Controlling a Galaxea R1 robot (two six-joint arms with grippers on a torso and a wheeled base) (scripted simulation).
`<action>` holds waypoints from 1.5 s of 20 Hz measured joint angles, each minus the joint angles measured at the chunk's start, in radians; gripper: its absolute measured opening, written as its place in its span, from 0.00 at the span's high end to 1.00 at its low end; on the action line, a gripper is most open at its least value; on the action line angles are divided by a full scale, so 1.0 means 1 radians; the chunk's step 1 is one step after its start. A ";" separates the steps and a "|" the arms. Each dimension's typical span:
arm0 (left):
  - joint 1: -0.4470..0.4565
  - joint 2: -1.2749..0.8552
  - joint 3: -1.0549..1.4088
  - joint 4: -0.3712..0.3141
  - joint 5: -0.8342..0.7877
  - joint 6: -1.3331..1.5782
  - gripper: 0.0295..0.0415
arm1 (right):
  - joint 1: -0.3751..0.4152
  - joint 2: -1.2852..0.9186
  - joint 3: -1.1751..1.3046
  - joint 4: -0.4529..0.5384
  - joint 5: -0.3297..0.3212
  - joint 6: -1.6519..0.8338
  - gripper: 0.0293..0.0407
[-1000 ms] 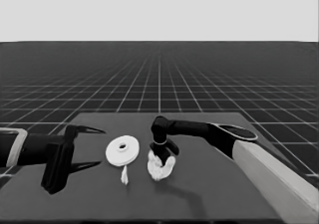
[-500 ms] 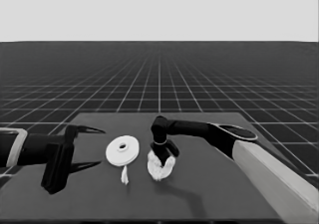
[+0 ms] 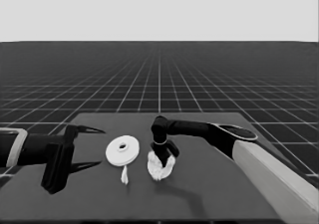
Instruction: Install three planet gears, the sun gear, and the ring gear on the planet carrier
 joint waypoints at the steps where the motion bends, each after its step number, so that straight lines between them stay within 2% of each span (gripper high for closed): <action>1: 0.000 0.000 0.000 0.000 0.000 0.000 0.25 | 0.049 -0.009 0.039 0.043 -0.026 -0.393 0.12; 2: 0.000 0.000 0.000 0.000 0.000 0.000 0.25 | 0.087 -0.012 0.057 0.070 -0.037 -0.640 0.14; 4: 0.000 0.000 0.000 0.000 0.000 0.000 0.25 | 0.121 -0.015 0.069 0.099 -0.040 -0.875 0.18; 10: 0.000 0.000 0.000 0.000 0.000 0.000 0.25 | 0.136 -0.017 0.072 0.115 -0.038 -0.997 0.19; 11: 0.000 0.000 0.000 0.000 0.000 0.000 0.25 | 0.012 -0.293 0.529 -0.103 0.109 -1.413 0.02; 12: 0.000 0.000 0.000 0.000 0.000 0.000 0.25 | -0.107 -0.716 0.883 -0.234 0.196 -1.677 0.11; 13: 0.000 0.000 0.000 0.000 0.000 0.000 0.25 | -0.170 -0.980 1.090 -0.312 0.246 -1.831 0.16; 15: 0.000 0.000 0.000 0.000 0.000 0.000 0.25 | -0.224 -1.212 1.289 -0.384 0.294 -1.976 0.19; 20: 0.000 0.000 0.000 0.000 0.000 0.000 0.25 | -0.246 -1.318 1.385 -0.420 0.319 -2.047 0.19; 21: 0.201 0.253 -0.166 0.478 0.404 -0.486 0.19 | -0.247 -1.321 1.388 -0.421 0.319 -2.049 0.19; 22: 0.233 0.517 -0.414 0.385 0.770 -0.965 0.06 | -0.247 -1.323 1.390 -0.422 0.320 -2.051 0.19; 23: 0.233 0.665 -0.694 0.145 0.828 -1.174 0.10 | -0.247 -1.324 1.391 -0.422 0.320 -2.051 0.19; 24: 0.238 0.751 -0.923 -0.012 0.818 -1.236 0.17 | -0.247 -1.325 1.392 -0.422 0.320 -2.052 0.19; 25: 0.244 0.810 -1.090 -0.107 0.813 -1.244 0.22 | -0.248 -1.325 1.392 -0.422 0.320 -2.052 0.19; 27: 0.252 0.883 -1.290 -0.197 0.818 -1.221 0.25 | -0.248 -1.325 1.392 -0.422 0.320 -2.052 0.19; 30: 0.257 0.925 -1.402 -0.235 0.825 -1.194 0.25 | -0.248 -1.326 1.392 -0.423 0.321 -2.052 0.19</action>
